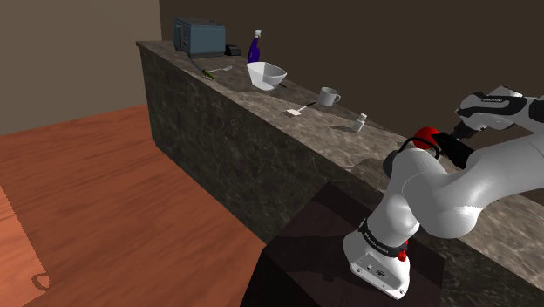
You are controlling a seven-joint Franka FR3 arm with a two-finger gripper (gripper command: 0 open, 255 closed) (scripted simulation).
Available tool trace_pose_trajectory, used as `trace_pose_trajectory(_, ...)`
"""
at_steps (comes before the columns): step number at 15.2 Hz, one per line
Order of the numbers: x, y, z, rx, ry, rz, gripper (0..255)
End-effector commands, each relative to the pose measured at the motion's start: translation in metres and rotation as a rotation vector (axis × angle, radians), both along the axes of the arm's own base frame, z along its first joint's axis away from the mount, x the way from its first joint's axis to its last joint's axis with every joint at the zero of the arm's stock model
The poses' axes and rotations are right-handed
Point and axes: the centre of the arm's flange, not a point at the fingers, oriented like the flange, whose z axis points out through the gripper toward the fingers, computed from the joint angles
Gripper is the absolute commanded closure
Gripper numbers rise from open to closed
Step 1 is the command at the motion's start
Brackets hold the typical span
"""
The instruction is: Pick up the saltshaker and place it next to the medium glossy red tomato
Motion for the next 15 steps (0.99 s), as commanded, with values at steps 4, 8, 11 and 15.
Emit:
trace_pose_trajectory(4, -0.001, 0.001, 0.013, 0.000, 0.000, 0.000, 0)
trace_pose_trajectory(8, -0.005, 0.005, 0.049, 0.000, 0.000, 0.000, 0)
trace_pose_trajectory(11, -0.005, 0.005, 0.049, 0.000, 0.000, 0.000, 0)
trace_pose_trajectory(15, -0.005, 0.005, 0.049, 0.000, 0.000, 0.000, 0)
